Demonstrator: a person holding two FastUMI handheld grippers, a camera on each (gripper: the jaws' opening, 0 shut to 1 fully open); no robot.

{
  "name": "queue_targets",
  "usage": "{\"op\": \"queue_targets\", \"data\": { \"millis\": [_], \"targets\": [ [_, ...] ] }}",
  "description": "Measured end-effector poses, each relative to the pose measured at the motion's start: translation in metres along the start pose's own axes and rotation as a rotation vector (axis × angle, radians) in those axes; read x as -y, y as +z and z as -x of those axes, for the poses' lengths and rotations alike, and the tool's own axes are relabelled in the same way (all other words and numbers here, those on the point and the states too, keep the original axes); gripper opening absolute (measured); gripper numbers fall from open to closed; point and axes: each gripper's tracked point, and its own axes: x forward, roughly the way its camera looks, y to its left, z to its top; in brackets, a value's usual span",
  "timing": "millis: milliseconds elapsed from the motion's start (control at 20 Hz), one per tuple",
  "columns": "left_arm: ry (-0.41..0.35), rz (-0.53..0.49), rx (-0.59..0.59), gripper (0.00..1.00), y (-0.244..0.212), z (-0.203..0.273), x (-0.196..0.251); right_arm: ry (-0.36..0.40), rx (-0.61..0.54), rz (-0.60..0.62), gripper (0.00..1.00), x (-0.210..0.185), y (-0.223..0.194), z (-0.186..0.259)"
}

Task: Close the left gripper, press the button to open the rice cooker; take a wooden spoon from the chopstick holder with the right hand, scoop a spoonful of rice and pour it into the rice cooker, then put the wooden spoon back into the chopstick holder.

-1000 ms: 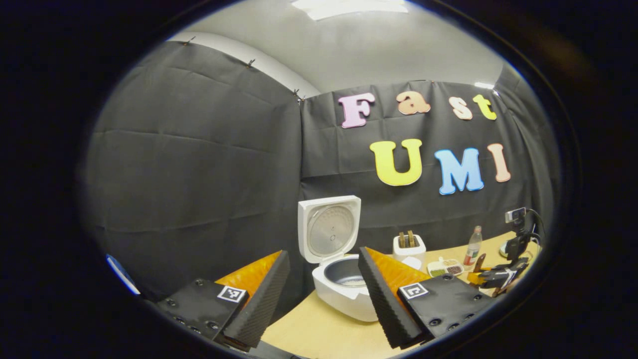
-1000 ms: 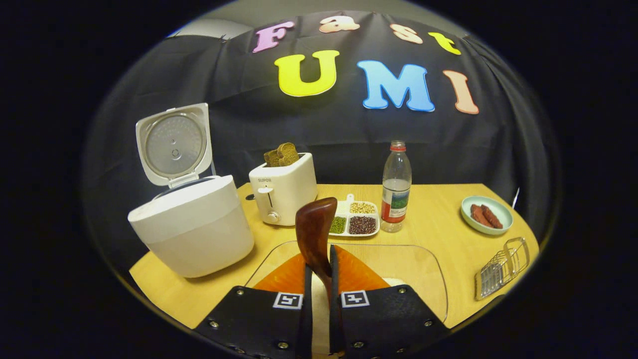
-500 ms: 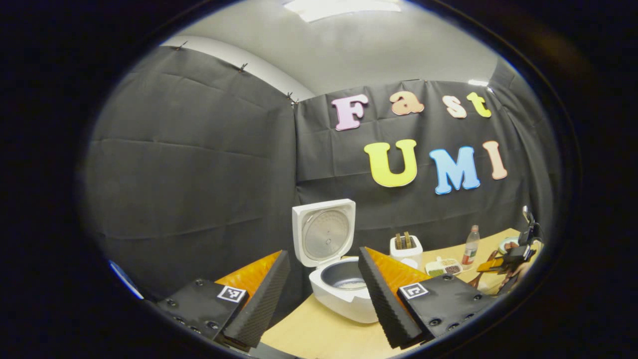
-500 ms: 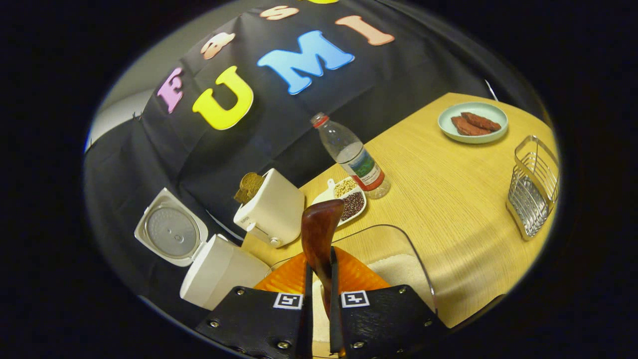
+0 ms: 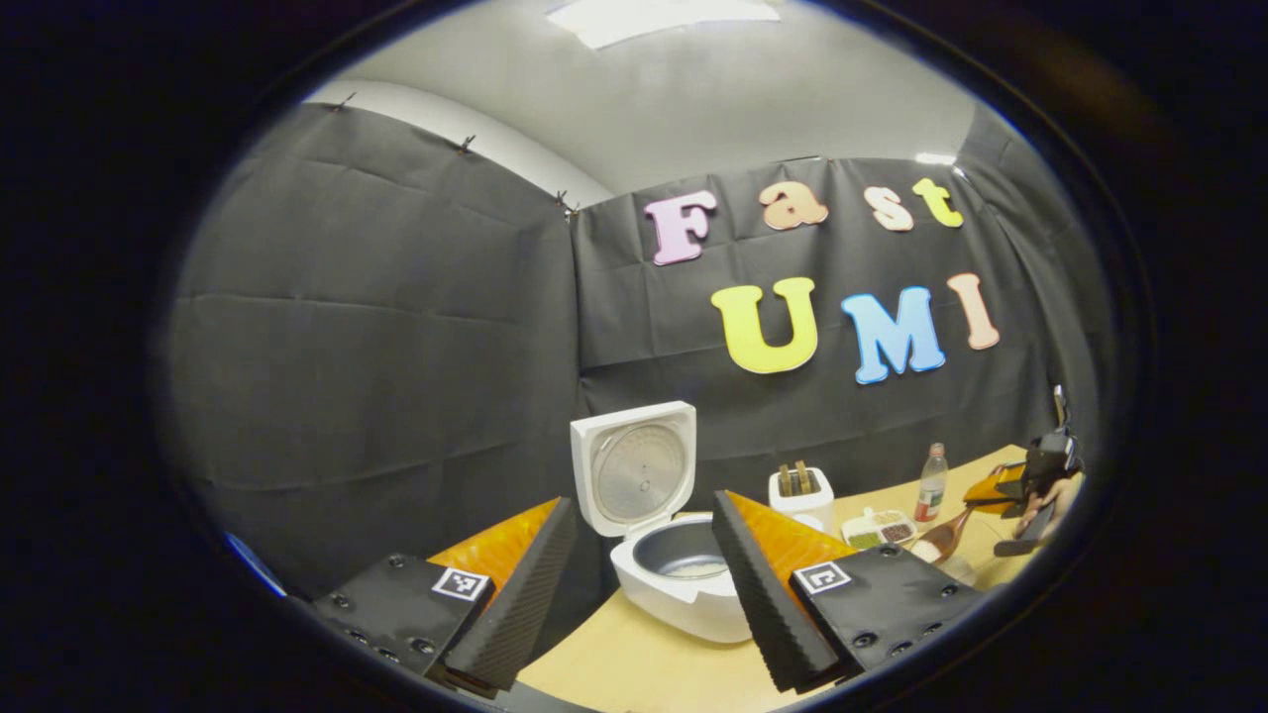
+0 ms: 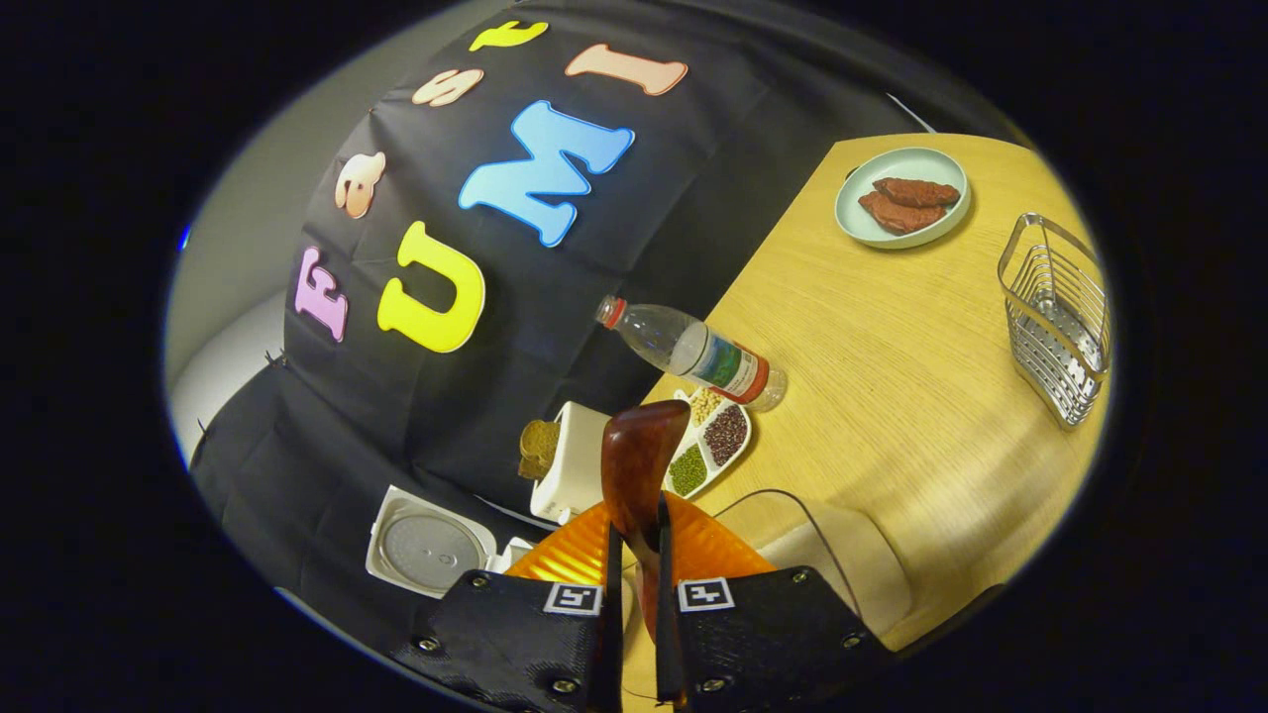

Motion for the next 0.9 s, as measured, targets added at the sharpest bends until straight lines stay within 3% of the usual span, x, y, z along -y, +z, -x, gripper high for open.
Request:
{"op": "queue_targets", "data": {
  "millis": [250, 900],
  "targets": [
    [-0.002, 0.019, -0.004, 0.96, -0.006, -0.002, -0.001, 0.087, -0.038, -0.135, 0.13, -0.041, -0.006, -0.010],
    [0.117, 0.083, -0.062, 0.96, -0.043, 0.011, -0.058, 0.233, -0.107, -0.167, 0.13, -0.152, -0.050, -0.060]
  ]
}}
